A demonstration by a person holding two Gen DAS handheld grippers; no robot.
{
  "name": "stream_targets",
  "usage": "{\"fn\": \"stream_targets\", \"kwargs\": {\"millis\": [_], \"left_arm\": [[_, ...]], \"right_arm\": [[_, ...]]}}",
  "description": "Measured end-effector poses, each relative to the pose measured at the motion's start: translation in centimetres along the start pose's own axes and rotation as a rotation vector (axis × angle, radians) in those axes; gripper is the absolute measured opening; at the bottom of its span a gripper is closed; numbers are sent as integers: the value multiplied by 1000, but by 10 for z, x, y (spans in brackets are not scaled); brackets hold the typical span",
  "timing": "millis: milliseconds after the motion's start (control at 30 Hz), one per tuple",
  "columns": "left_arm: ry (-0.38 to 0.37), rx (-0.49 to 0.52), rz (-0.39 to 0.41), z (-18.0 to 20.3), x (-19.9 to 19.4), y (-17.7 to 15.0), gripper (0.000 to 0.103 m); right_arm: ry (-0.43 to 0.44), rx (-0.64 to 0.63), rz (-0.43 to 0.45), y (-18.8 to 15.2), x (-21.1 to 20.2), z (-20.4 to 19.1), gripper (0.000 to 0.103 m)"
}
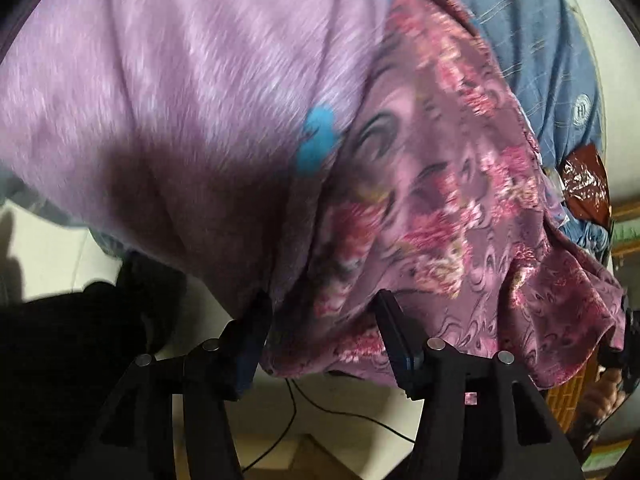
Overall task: Fold small clothes
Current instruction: 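Lower the folded hem onto the shirt body and open both tools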
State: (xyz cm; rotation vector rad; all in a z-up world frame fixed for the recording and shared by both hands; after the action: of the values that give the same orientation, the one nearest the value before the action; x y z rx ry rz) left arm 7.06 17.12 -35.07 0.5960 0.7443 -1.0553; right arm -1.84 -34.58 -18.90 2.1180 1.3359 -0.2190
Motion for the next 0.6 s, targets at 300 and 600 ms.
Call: {"fn": "stream_targets", "kwargs": {"millis": [300,600], "left_arm": [[-16,160,5,26,1,-3,5],[-294,236,67,68,-70,-9,5]], "right_arm": [[-11,-5,-10,-5,3,-3,5],[-20,-69,57,17,-25,-20,5]]}}
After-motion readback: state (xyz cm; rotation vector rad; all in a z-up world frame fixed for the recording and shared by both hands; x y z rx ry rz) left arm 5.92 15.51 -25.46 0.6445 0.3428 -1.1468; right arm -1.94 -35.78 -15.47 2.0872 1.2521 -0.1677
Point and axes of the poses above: each gripper's, at about its wrist camera, not at the fingertips, and x roughly the way its jaws point, z to its right, y to its top, the point moved 6 cm from there along x, roughly the way its jaws point, and after that the axes turned 2 degrees about -x, right-handed, at the moved point
